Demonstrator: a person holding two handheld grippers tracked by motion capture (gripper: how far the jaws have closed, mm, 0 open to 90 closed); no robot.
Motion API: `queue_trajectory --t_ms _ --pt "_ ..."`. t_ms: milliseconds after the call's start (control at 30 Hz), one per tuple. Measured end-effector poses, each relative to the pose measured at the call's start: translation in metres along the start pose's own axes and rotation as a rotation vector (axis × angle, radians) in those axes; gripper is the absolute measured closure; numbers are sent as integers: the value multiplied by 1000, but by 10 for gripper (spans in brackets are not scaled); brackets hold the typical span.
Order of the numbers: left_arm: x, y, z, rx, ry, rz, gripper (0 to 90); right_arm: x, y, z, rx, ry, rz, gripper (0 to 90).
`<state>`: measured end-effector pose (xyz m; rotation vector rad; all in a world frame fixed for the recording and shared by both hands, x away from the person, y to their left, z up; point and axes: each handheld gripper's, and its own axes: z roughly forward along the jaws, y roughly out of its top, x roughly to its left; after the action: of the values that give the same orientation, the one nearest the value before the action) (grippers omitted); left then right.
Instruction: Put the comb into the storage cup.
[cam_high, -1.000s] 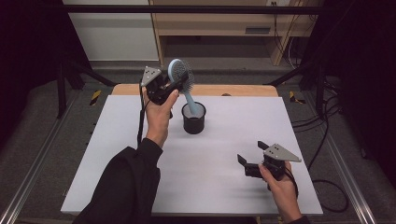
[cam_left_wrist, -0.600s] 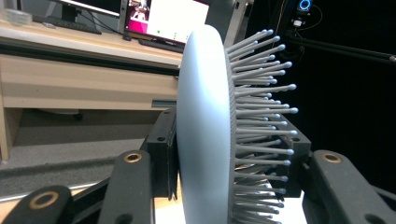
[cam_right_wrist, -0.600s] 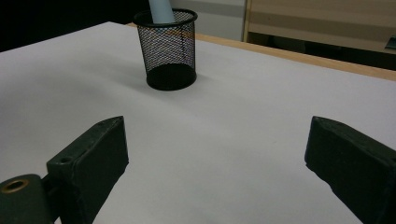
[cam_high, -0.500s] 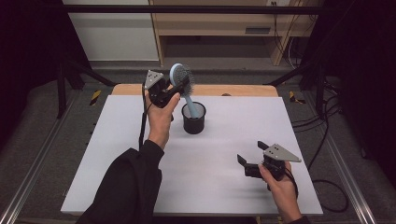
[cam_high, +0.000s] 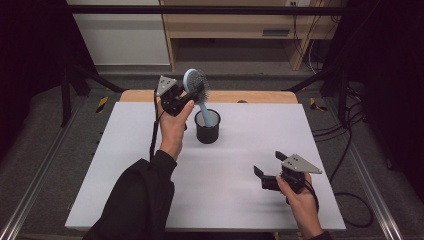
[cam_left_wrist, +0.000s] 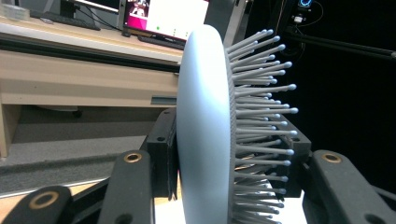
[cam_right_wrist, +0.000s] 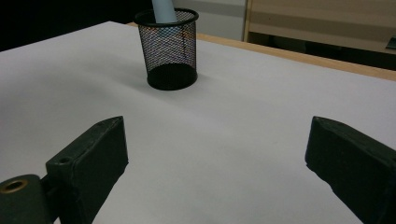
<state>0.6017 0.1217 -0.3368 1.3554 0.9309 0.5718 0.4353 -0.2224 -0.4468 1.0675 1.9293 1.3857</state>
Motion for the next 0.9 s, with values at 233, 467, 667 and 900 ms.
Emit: queue_trajectory --t_ms 233,467,667,900 --pt "1 -3 1 9 4 4 517 1 0 0 -1 2 -1 58" --pt "1 -7 3 20 5 3 517 0 0 0 0 0 0 58" --pt "3 -11 5 31 7 -10 517 1 0 0 1 1 -3 58" --pt "2 -15 7 41 7 -4 516 1 0 0 2 3 -4 57"
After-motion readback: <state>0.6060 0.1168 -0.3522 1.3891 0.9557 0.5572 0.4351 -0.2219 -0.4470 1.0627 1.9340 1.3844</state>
